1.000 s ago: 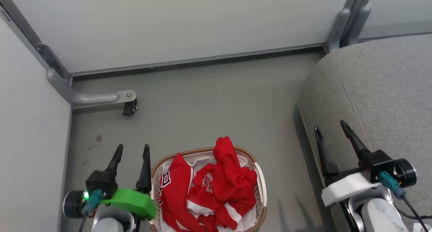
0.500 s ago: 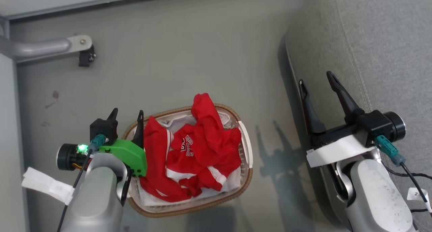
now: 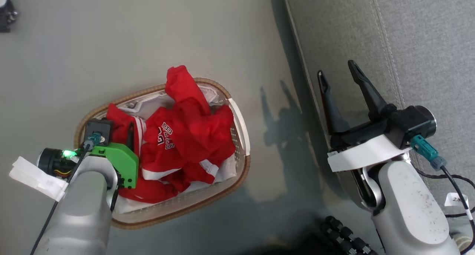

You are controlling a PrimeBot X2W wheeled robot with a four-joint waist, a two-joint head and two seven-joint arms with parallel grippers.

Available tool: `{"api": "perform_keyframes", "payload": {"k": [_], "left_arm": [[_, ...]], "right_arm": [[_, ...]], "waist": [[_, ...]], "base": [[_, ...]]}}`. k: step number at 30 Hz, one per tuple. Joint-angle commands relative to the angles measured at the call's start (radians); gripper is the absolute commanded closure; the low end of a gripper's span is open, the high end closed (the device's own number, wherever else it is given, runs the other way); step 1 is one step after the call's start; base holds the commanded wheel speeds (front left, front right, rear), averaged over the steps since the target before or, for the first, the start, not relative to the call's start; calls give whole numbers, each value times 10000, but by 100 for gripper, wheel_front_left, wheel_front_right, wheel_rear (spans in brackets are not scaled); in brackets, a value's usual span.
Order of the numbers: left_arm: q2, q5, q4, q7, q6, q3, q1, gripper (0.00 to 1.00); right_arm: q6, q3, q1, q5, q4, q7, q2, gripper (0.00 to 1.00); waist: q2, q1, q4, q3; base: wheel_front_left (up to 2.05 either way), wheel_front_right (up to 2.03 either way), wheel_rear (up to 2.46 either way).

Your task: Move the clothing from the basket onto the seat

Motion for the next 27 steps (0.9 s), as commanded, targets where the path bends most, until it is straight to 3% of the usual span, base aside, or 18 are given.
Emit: {"api": "perform_keyframes", "payload": {"k": [1, 9, 10, 12, 13, 27], "left_arm": [[144, 42, 202, 57, 131, -28, -259, 0], [275, 139, 1030, 456, 328, -263, -534, 0], [238, 99, 1079, 497, 332, -261, -539, 36], [174, 52, 1132, 530, 338, -289, -534, 91], [133, 7, 1157, 520, 296, -302, -511, 100], [-265, -275, 961, 21, 22, -584, 188, 100]], "right_arm": [[-10, 34, -131, 112, -40, -21, -19, 0], [-10, 261, -204, 304, 7, -21, -21, 0], [-10, 270, -204, 307, 23, -21, -22, 0], [-10, 272, -198, 325, 52, -21, -22, 0], [-10, 259, -179, 323, 73, -21, -22, 0], [-10, -21, 210, -69, 441, -21, -25, 0]], "waist": [[0, -1, -712, 734], [0, -1, -835, 877], [0, -1, -834, 871], [0, -1, -818, 825], [0, -1, -798, 784], [0, -1, -166, -492]], "base": [[0, 0, 0], [0, 0, 0], [0, 0, 0], [0, 0, 0], [0, 0, 0], [0, 0, 0]]}}
